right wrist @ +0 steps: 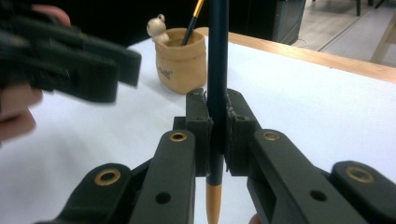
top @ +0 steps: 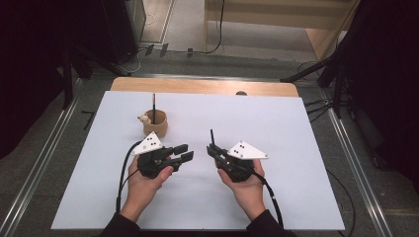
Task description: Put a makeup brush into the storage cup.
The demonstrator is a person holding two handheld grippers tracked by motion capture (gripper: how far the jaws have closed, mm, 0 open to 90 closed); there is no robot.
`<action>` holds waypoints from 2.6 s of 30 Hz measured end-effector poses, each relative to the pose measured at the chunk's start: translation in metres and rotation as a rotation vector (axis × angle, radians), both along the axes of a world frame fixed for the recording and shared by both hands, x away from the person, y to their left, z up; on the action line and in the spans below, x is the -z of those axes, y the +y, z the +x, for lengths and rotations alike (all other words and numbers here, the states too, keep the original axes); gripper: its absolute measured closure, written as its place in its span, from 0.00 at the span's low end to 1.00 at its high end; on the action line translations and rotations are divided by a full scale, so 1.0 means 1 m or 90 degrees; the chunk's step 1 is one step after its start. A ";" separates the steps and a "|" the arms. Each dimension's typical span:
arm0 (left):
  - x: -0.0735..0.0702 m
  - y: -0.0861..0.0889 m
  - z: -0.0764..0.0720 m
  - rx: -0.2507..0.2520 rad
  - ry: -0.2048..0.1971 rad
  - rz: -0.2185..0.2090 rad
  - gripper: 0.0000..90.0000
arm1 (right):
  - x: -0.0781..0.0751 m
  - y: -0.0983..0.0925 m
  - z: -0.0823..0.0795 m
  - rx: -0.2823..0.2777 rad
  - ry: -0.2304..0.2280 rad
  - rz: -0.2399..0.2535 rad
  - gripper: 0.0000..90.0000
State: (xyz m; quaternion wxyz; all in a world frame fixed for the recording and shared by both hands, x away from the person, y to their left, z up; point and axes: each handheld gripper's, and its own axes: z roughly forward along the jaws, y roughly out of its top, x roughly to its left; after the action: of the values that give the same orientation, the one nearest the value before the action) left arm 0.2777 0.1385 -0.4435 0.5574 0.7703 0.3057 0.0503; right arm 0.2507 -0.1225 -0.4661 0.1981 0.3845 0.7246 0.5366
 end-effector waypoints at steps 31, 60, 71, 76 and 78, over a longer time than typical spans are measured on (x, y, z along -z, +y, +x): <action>-0.013 -0.004 0.001 0.042 0.034 0.031 0.72 | 0.018 0.008 -0.006 -0.047 -0.092 -0.196 0.93; -0.020 -0.012 0.003 0.045 0.092 0.072 0.74 | 0.026 0.026 -0.011 -0.091 -0.138 -0.312 0.93; -0.019 -0.015 0.004 0.041 0.118 0.082 0.77 | 0.028 0.031 -0.014 -0.095 -0.150 -0.346 0.93; -0.017 -0.019 0.003 0.041 0.123 0.098 0.80 | 0.028 0.033 -0.014 -0.099 -0.158 -0.358 0.93; -0.016 -0.020 0.004 0.040 0.128 0.105 0.81 | 0.028 0.033 -0.015 -0.098 -0.158 -0.358 0.93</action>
State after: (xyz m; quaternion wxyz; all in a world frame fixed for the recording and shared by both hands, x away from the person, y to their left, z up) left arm 0.2813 0.1185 -0.4271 0.4602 0.8238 0.3306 -0.0195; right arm 0.2361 -0.0893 -0.4939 0.3423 0.1900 0.8418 0.3715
